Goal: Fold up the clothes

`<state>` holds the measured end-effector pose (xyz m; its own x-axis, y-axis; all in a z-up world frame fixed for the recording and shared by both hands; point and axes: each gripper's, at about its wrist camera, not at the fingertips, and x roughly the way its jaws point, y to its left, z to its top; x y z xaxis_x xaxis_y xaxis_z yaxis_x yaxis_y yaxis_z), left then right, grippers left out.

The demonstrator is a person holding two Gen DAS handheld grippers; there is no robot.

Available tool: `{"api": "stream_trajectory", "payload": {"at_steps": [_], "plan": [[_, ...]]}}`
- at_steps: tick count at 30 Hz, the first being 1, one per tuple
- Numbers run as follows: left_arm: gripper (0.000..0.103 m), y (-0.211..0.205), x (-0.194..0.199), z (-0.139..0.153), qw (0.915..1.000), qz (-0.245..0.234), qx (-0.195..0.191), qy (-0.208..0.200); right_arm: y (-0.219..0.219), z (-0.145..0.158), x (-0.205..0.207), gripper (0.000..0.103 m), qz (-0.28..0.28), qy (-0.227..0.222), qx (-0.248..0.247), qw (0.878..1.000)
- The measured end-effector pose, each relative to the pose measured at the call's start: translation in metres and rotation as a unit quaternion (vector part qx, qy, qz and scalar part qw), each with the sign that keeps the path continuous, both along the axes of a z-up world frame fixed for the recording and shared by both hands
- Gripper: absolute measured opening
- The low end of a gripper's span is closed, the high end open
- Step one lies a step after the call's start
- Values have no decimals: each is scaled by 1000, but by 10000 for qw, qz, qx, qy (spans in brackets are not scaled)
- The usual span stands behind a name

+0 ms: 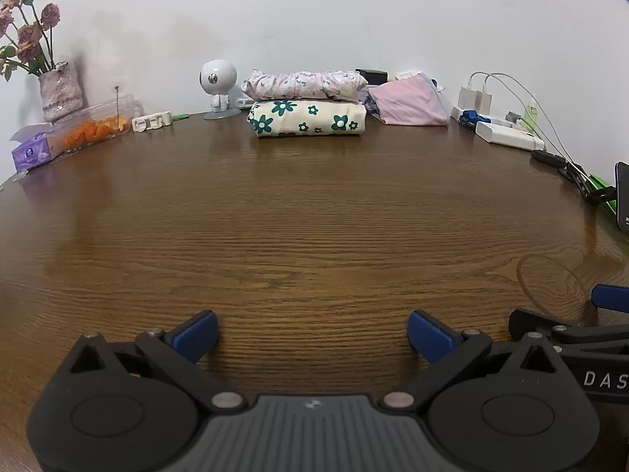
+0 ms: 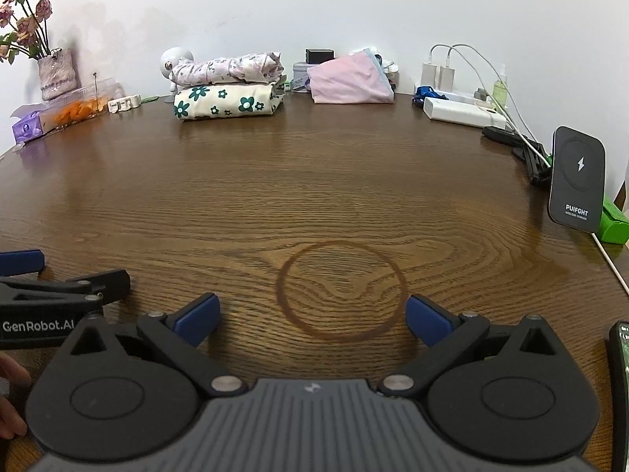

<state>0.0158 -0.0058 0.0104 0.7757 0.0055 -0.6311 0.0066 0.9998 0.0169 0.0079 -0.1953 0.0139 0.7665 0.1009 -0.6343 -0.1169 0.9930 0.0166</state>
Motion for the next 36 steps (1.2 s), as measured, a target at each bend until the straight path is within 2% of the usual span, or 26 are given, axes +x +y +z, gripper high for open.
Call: {"api": "stream_trajectory", "payload": {"at_steps": [36], "plan": [[103,0,-1,1,10000,61,-6,-15,0,0,-6,103,-6,-44,14,10000]]}}
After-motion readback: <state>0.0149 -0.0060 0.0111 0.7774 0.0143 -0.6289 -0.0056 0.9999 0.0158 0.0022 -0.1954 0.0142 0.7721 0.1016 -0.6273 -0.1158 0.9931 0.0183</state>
